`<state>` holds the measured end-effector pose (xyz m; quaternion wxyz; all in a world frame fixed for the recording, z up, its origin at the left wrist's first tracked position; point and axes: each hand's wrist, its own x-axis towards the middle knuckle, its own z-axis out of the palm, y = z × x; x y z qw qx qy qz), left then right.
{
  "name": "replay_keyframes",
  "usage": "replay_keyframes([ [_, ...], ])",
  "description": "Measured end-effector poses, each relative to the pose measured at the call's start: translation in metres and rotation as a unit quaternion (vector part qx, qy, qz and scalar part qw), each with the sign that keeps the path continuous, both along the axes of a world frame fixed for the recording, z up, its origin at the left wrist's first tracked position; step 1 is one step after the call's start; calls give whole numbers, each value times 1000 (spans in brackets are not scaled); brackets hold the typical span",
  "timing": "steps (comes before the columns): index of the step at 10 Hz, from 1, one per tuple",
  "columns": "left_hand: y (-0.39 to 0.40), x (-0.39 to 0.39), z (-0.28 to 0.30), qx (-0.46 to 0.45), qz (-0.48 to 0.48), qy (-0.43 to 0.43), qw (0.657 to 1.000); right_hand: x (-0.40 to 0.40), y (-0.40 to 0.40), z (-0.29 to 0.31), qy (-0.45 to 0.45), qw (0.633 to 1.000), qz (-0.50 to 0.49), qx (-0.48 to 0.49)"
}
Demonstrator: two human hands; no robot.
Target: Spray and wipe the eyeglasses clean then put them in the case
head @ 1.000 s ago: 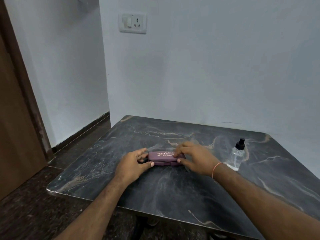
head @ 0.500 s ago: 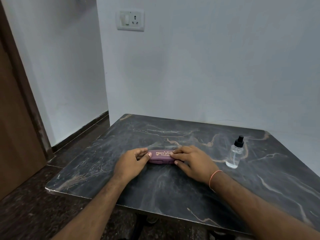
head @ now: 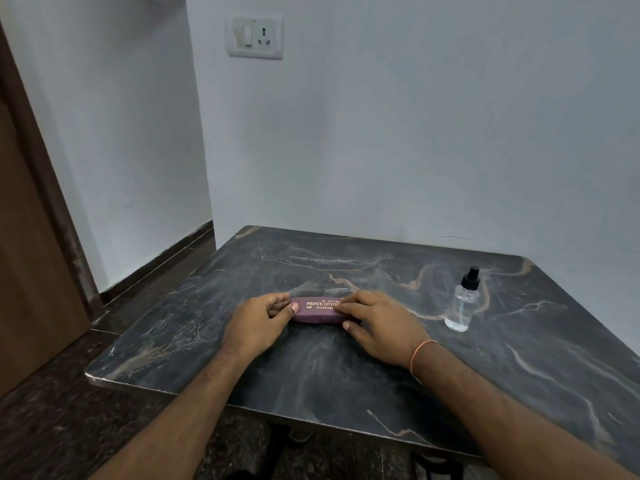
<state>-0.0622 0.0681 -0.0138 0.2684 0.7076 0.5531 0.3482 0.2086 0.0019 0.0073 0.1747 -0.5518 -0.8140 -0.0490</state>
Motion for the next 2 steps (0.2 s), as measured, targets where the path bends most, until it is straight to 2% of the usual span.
replay_keyframes([
  [2,-12,1,3,34,20,8,999,4,-56,0,46,998,-37,-9],
])
